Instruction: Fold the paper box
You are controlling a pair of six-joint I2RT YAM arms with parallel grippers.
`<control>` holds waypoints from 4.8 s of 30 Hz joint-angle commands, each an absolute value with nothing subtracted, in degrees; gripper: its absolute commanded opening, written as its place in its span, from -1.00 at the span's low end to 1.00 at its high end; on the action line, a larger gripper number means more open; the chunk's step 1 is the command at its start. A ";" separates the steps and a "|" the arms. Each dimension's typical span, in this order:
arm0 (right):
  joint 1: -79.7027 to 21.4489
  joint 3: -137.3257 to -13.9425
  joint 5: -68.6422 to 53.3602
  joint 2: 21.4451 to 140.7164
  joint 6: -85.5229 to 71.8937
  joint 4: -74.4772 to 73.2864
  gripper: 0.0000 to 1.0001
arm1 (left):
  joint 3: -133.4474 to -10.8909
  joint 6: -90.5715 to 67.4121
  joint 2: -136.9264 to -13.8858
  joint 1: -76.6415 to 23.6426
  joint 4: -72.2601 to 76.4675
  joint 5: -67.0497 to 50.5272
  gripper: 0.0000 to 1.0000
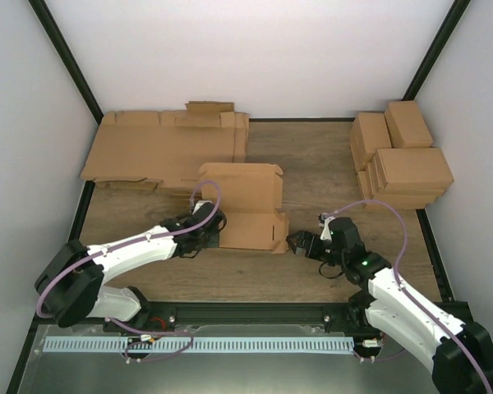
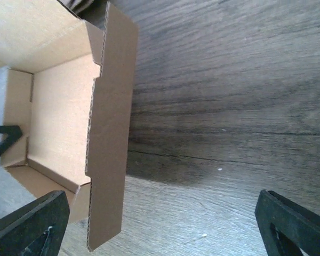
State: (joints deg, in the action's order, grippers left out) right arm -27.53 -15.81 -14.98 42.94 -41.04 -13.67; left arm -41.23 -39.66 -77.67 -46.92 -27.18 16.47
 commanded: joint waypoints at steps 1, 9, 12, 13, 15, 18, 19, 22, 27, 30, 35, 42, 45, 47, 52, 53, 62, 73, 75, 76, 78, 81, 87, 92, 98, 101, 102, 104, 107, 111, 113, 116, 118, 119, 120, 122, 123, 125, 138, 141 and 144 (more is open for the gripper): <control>-26.34 -18.10 -18.88 40.99 -40.28 -10.37 0.95 | -39.46 -37.30 -76.06 -44.77 -25.77 13.50 -0.92; -20.67 -15.06 -28.03 40.30 -43.51 -5.44 0.70 | -37.91 -36.48 -73.52 -42.97 -24.72 11.13 -0.92; -15.97 -11.59 -35.17 41.28 -46.26 0.15 0.46 | -37.50 -36.39 -72.38 -42.70 -24.25 9.74 -0.92; -14.56 -10.47 -37.45 41.66 -47.35 2.56 0.37 | -37.33 -36.39 -72.00 -42.59 -24.10 9.38 -0.93; -12.62 -8.24 -41.71 42.56 -49.85 7.68 0.20 | -36.99 -36.31 -71.35 -42.49 -23.72 8.78 -0.92; -11.98 -6.97 -45.74 44.04 -51.75 14.45 0.10 | -36.61 -36.25 -70.53 -42.49 -23.11 7.59 -0.93; -11.99 -6.91 -46.92 44.51 -51.91 16.52 0.10 | -36.50 -36.22 -70.37 -42.53 -22.89 7.22 -0.93; -12.03 -7.03 -49.24 45.84 -51.54 18.94 0.07 | -36.51 -36.29 -70.48 -42.53 -22.47 6.19 -0.93; -12.03 -6.86 -51.61 48.61 -50.87 21.48 0.00 | -36.47 -36.30 -70.58 -42.53 -20.94 4.16 -0.93; -11.97 -6.62 -52.27 49.83 -50.54 22.30 -0.06 | -36.52 -36.07 -70.66 -42.46 -20.21 2.97 -0.93; -11.98 -6.52 -53.11 50.16 -50.27 23.35 -0.12 | -36.63 -35.86 -70.79 -42.45 -19.70 1.48 -0.93; -12.05 -6.85 -54.50 49.50 -49.87 24.19 -0.25 | -36.52 -35.97 -71.05 -42.53 -19.09 0.55 -0.93; -12.12 -6.89 -54.96 49.50 -49.66 24.40 -0.28 | -36.56 -35.94 -71.32 -42.49 -18.91 0.20 -0.93; -12.07 -6.94 -55.37 49.49 -49.44 24.60 -0.30 | -36.62 -35.95 -71.50 -42.53 -18.77 0.00 -0.93; -12.12 -7.07 -56.09 49.31 -48.98 24.74 -0.37 | -36.74 -35.95 -72.17 -42.53 -18.53 -0.31 -0.93; -12.13 -7.16 -56.22 49.31 -48.83 24.71 -0.39 | -36.79 -35.90 -72.23 -42.58 -18.48 -0.33 -0.93; -12.07 -7.63 -56.22 49.90 -48.08 24.29 -0.42 | -36.89 -36.03 -72.59 -42.59 -17.89 -1.19 -0.93; -12.42 -11.09 -53.60 52.89 -41.19 15.62 -0.37 | -39.04 -35.68 -73.21 -43.69 -21.26 2.95 -0.93; -12.76 -11.81 -52.80 53.87 -40.03 14.45 -0.39 | -39.90 -35.52 -73.69 -44.29 -22.21 4.34 -0.93; -12.91 -11.97 -52.68 54.40 -39.73 14.53 -0.39 | -40.31 -35.43 -74.06 -44.66 -22.57 4.72 -0.93; -13.43 -12.34 -52.50 55.66 -39.55 14.79 -0.40 | -40.88 -35.40 -74.81 -45.30 -22.82 5.26 -0.92; -14.91 -13.46 -51.67 57.47 -39.06 15.15 -0.40 | -41.64 -35.57 -76.14 -46.02 -22.69 5.77 -0.93; -17.36 -15.68 -47.91 60.87 -36.81 12.43 -0.42 | -43.44 -36.18 -78.39 -47.55 -23.12 7.71 -0.93; -19.82 -17.84 -41.98 63.93 -33.93 7.48 -0.43 | -43.76 -37.36 -79.87 -48.34 -22.55 8.95 -0.93; -22.43 -20.29 -33.92 68.89 -32.03 3.00 -0.40 | -44.10 -39.26 -81.90 -49.49 -21.94 10.86 -0.92; -24.16 -21.51 -30.66 71.20 -31.65 1.72 -0.39 | -43.51 -39.66 -82.44 -49.70 -21.23 11.09 -0.93; -24.92 -21.85 -28.93 71.87 -31.50 1.15 -0.40 | -43.36 -39.67 -82.61 -49.77 -21.07 11.33 -0.93; -26.32 -23.02 -26.15 73.34 -31.46 -0.11 -0.40 | -43.11 -41.66 -82.60 -50.09 -20.92 11.99 -0.93; -28.46 -24.50 -23.21 75.00 -31.42 -1.78 -0.40 | -42.76 -42.96 -82.33 -50.52 -20.79 12.79 -0.93; -32.57 -27.41 -16.63 76.97 -32.11 -5.45 -0.40 | -41.84 -45.33 -81.72 -51.27 -19.69 13.21 -0.92; -34.69 -29.21 -12.68 78.16 -32.52 -8.26 -0.41 | -41.60 -47.13 -81.45 -51.85 -19.87 14.43 -0.92; -37.59 -32.19 -5.76 80.85 -33.07 -12.53 -0.51 | -41.72 -50.12 -81.24 -52.56 -20.79 16.63 -0.91; -39.43 -34.43 -1.42 83.10 -33.40 -15.40 -0.67 | -41.75 -51.74 -80.97 -53.11 -21.38 18.01 -0.90; -40.60 -35.57 0.57 84.26 -33.60 -16.80 -0.78 | -41.79 -52.89 -80.76 -53.46 -21.89 18.95 -0.89; -41.47 -36.64 2.62 85.56 -33.91 -18.17 -0.89 | -41.83 -53.86 -80.56 -53.72 -22.45 19.96 -0.89; -43.23 -38.82 7.15 87.83 -34.95 -21.11 -0.98 | -41.87 -56.15 -80.06 -54.17 -23.89 22.11 -0.88; -43.98 -39.69 9.18 88.81 -35.59 -22.38 -0.99 | -41.88 -57.00 -79.77 -54.25 -24.65 22.97 -0.85; -45.26 -41.01 12.79 90.10 -36.81 -24.36 -0.99 | -41.84 -58.20 -79.41 -54.33 -25.66 24.12 -0.73; -46.23 -41.80 14.16 87.96 -34.12 -22.68 -0.42 | -41.70 -55.67 -78.60 -53.59 -26.35 25.16 -0.27; -46.23 -42.54 14.65 88.08 -33.49 -22.47 -0.42 | -42.79 -55.98 -80.22 -53.48 -27.39 25.44 -0.17; -46.24 -42.80 15.72 88.61 -32.66 -21.52 -0.41 | -42.82 -56.56 -81.40 -53.44 -27.65 25.26 0.16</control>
State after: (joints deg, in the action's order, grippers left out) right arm -46.06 -42.19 12.64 88.44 -34.04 -20.84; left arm -41.69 -56.38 -79.79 -53.78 -26.85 24.29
